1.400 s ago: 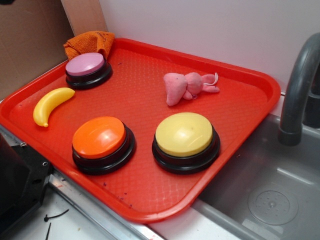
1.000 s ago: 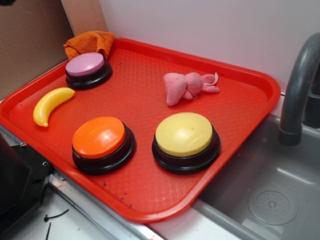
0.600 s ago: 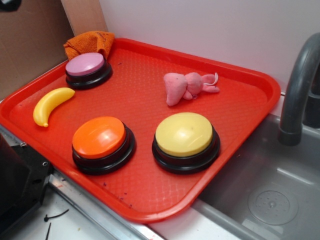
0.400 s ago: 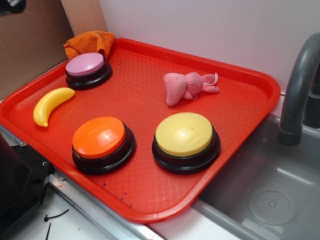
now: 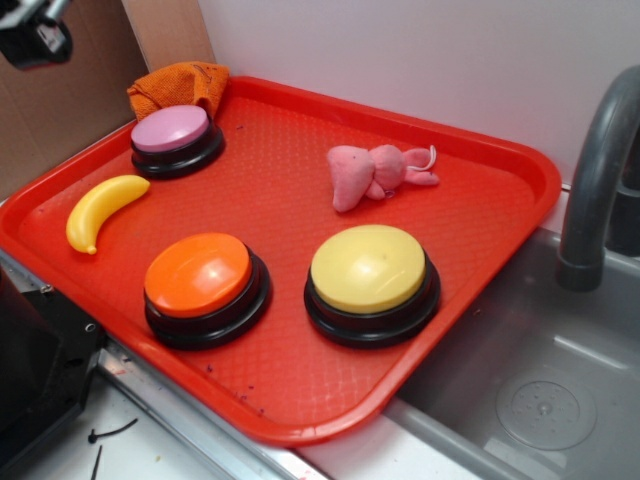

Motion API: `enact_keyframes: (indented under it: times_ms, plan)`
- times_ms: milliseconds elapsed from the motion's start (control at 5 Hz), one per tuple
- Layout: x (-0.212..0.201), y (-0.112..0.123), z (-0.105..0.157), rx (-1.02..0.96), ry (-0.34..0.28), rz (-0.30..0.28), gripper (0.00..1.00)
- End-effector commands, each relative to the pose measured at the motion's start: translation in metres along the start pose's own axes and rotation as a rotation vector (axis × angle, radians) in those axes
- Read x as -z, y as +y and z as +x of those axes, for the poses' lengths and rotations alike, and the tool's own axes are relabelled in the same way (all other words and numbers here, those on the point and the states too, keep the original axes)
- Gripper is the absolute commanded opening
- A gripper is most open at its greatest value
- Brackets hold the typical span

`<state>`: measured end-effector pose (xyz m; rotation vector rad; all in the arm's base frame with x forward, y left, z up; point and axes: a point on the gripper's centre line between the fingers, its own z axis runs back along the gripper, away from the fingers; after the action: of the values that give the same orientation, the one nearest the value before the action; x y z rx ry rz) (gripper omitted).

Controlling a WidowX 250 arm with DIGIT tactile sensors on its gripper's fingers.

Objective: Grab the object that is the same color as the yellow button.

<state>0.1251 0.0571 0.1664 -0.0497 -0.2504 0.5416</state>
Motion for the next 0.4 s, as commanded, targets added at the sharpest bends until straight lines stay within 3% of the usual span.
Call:
enact_keyframes:
  times_ms: [0,200]
  plan:
    - [0.049,0.025,0.018,-0.055,-0.05,0.067,1.0]
    - [0.075,0.027,0.018,-0.052,-0.064,0.098,1.0]
